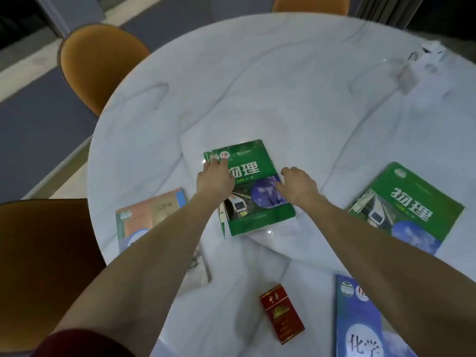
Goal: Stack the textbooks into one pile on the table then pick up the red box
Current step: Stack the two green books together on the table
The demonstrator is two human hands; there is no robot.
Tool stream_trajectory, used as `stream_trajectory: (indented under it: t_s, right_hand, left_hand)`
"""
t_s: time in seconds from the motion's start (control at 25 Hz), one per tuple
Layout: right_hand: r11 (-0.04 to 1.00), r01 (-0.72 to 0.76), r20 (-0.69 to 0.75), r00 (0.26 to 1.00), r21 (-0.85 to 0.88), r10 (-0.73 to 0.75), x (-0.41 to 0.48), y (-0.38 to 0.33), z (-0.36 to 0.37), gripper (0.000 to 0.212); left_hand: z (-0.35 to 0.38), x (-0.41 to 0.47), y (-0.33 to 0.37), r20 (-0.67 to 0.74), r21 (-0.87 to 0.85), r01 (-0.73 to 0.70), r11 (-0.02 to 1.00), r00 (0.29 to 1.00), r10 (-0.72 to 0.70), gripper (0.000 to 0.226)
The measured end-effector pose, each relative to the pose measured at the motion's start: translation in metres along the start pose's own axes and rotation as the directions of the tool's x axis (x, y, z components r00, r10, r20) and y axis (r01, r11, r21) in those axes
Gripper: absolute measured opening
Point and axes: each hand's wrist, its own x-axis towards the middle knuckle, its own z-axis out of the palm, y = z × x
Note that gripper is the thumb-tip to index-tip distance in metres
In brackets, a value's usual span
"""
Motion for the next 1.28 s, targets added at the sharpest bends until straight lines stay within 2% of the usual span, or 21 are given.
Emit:
stream_trajectory:
  t_s: [0.16,0.32,0.44,0.56,0.64,0.72,0.88,0.96,1.04,1.16,1.28]
  right_hand:
    - [0.994,-0.071,0.03,0.997,0.086,0.069,-0.002,-0.002,0.021,0.04]
    - [0.953,-0.181,0.011,0.983,0.244,0.184,0.004,-0.005,0.027,0.037]
    - [0.921,-0.24,0.041,0.97,0.307,0.239,0.008,-0.004,0.027,0.035]
    - [0.89,-0.276,0.062,0.96,0.362,0.272,0.01,-0.003,0.025,0.037]
    - [0.862,-0.305,0.079,0.951,0.404,0.299,0.01,-0.004,0.024,0.038]
    - [0.835,-0.324,0.098,0.944,0.445,0.315,0.009,-0.004,0.023,0.04]
    - [0.773,-0.34,0.107,0.935,0.535,0.337,0.004,0.0,0.023,0.038]
    - [0.689,-0.357,0.103,0.918,0.631,0.382,0.001,0.003,0.023,0.033]
    - [0.539,-0.362,0.125,0.897,0.761,0.425,-0.002,0.007,0.02,0.03]
    - [0.316,-0.331,0.165,0.876,0.889,0.454,-0.008,0.02,0.014,0.017]
    - [0.252,-0.295,0.132,0.849,0.922,0.511,-0.018,0.034,0.006,0.019]
  left_hand:
    - [0.024,-0.008,-0.008,-0.003,-0.15,0.149,0.977,0.989,-0.151,0.032]
    - [0.037,-0.009,-0.011,0.026,-0.38,0.301,0.875,0.949,-0.315,0.04]
    - [0.035,-0.003,-0.014,0.119,-0.572,0.432,0.697,0.885,-0.451,0.037]
    - [0.029,-0.003,-0.016,0.227,-0.732,0.483,0.48,0.838,-0.496,0.024]
    - [0.03,-0.007,-0.014,0.272,-0.788,0.473,0.393,0.841,-0.468,0.031]
    - [0.035,-0.014,-0.009,0.31,-0.855,0.428,0.294,0.875,-0.371,0.043]
    - [0.037,-0.023,-0.007,0.229,-0.933,0.291,0.211,0.934,-0.274,0.049]
    - [0.032,-0.023,-0.01,0.233,-0.954,0.269,0.131,0.943,-0.239,0.052]
    - [0.024,-0.021,-0.011,0.27,-0.958,0.283,0.038,0.943,-0.194,0.054]
    - [0.015,-0.013,-0.005,0.294,-0.954,0.299,0.018,0.946,-0.136,0.055]
    - [0.013,-0.006,0.013,0.312,-0.945,0.319,0.071,0.945,-0.096,0.055]
